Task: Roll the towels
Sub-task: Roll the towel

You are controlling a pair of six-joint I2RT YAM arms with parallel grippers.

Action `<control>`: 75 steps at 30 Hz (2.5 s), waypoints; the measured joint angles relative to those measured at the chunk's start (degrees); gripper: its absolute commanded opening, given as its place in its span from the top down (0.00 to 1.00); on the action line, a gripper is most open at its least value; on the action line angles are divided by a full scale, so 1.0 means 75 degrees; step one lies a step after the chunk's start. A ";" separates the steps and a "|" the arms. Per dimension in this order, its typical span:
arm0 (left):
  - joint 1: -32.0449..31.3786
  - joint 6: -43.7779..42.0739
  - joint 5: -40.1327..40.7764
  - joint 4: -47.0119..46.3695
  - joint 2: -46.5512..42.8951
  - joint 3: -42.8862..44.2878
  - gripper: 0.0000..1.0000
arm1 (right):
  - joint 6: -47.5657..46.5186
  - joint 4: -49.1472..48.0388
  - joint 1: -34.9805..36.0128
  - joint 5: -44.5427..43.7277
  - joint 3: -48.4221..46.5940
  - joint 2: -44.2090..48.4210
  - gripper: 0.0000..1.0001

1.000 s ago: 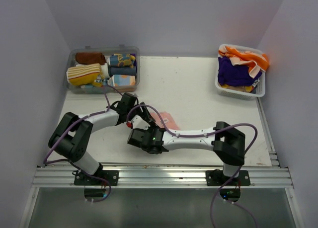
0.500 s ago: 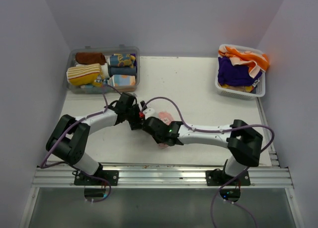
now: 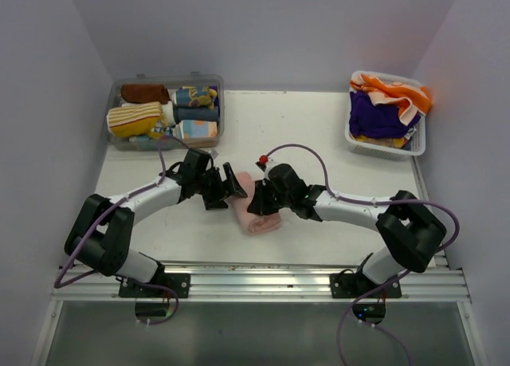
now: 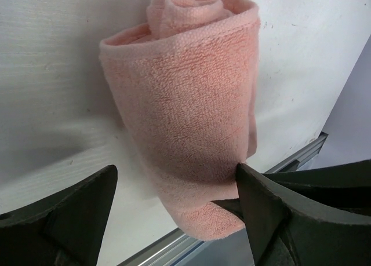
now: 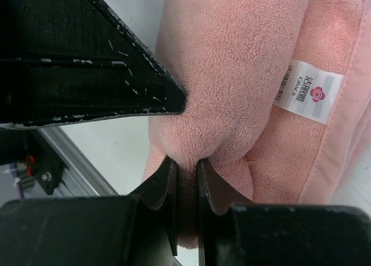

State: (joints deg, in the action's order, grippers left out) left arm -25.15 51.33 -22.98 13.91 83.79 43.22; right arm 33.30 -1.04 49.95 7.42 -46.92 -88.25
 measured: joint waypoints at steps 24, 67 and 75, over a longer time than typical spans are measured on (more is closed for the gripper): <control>-0.0271 0.0047 -0.0595 -0.0729 0.1157 0.0280 0.48 | 0.0093 0.1536 -0.0006 -0.0332 0.0000 0.1070 0.23; -0.0291 0.0458 -0.0198 -0.0460 0.0784 0.0210 0.23 | -0.1536 0.3316 0.2990 -0.5584 -0.2267 -0.1518 0.82; -0.0029 0.0315 -0.0137 -0.0064 0.0105 0.0213 0.20 | -0.0775 0.1539 0.1431 -0.2993 -0.0822 -0.0210 0.81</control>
State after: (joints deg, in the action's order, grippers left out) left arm -25.36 53.69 -24.01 13.43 84.58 44.82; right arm 27.49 10.50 60.69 -15.03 -53.08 -89.82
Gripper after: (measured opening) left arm 0.797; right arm 0.290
